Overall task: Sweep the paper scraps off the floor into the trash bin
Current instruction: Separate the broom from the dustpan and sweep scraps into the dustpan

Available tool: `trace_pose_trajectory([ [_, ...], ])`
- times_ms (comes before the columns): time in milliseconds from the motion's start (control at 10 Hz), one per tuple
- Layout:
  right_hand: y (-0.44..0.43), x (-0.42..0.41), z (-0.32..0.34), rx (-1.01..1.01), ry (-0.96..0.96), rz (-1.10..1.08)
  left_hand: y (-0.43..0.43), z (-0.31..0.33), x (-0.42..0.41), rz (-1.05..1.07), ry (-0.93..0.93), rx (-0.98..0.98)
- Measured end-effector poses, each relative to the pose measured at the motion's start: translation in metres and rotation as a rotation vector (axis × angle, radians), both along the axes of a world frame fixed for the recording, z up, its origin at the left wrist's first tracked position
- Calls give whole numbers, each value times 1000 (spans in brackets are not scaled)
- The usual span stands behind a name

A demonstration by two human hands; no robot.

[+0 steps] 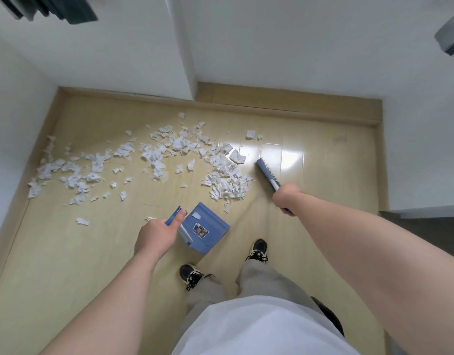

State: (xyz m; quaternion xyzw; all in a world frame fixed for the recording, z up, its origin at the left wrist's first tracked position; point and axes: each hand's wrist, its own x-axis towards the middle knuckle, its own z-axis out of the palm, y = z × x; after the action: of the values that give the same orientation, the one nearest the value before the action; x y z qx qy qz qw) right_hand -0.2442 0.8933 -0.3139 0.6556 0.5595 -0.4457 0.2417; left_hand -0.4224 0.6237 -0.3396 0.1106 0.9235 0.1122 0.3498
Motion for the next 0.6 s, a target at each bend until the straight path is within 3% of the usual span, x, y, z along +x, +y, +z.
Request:
trace_pose_trajectory([
  [100,-8,-1,1,75,-259,583,-15,-7,4,2,-5,8],
  [300,-17,4,-9,116,-339,769,-52,-44,6,24,-59,19],
  [400,-41,6,-20,43,-339,851,-69,-55,2,93,-56,58],
  [600,-98,10,-28,8,-349,876,-80,-65,18,113,-57,108],
])
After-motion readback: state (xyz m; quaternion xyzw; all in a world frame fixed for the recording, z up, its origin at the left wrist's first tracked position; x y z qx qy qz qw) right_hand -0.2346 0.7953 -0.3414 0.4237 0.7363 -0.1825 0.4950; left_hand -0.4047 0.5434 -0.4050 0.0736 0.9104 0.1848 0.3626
